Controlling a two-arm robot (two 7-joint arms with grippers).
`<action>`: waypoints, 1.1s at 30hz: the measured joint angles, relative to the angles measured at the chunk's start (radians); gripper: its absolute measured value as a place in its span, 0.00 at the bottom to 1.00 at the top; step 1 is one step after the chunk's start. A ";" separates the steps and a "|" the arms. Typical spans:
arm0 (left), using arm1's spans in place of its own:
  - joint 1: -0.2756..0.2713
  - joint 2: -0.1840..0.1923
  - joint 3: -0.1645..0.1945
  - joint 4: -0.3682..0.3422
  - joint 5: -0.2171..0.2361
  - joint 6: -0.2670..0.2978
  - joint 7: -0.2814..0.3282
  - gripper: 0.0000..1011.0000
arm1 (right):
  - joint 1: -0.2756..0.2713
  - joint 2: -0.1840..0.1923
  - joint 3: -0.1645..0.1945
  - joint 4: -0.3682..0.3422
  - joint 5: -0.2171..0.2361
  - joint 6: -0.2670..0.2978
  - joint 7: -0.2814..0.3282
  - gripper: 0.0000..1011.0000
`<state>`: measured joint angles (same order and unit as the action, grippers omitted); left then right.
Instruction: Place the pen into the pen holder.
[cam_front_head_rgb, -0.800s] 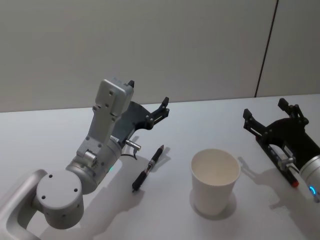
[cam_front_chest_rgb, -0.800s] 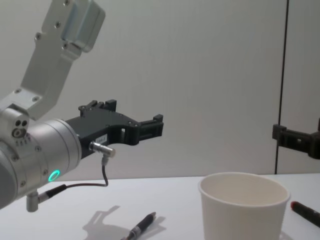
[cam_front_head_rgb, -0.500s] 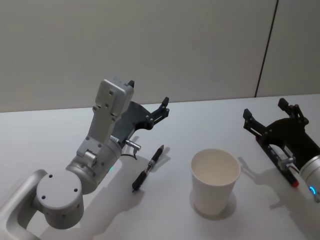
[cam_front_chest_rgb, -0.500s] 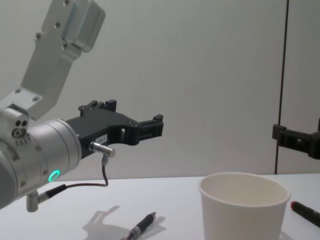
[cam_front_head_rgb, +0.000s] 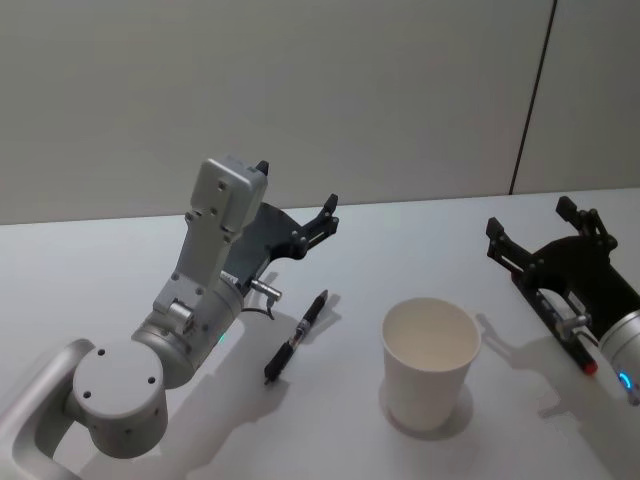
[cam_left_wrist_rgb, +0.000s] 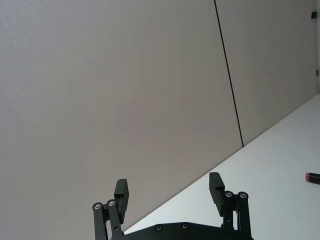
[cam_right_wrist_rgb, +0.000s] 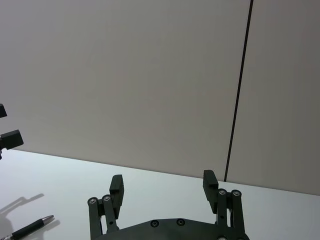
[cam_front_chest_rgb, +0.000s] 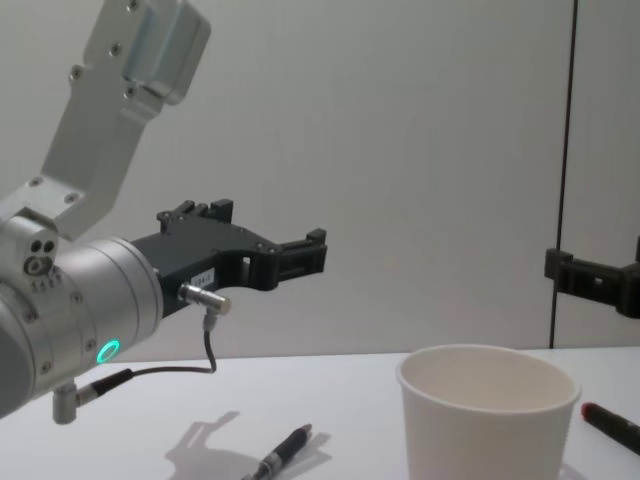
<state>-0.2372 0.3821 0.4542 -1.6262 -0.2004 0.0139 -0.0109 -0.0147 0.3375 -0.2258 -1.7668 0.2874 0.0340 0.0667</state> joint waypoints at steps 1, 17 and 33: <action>0.000 0.000 0.000 0.000 0.000 0.000 0.000 0.99 | 0.000 0.000 0.000 0.000 0.000 0.000 0.000 0.99; 0.000 0.000 0.000 0.000 0.000 0.000 0.000 0.99 | 0.000 0.000 0.000 0.000 0.000 0.000 0.000 0.99; 0.000 0.000 0.000 0.000 0.000 0.000 0.000 0.99 | 0.000 0.000 0.000 0.000 0.000 0.000 0.000 0.99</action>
<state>-0.2372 0.3821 0.4542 -1.6262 -0.2004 0.0139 -0.0109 -0.0146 0.3374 -0.2258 -1.7668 0.2874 0.0340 0.0668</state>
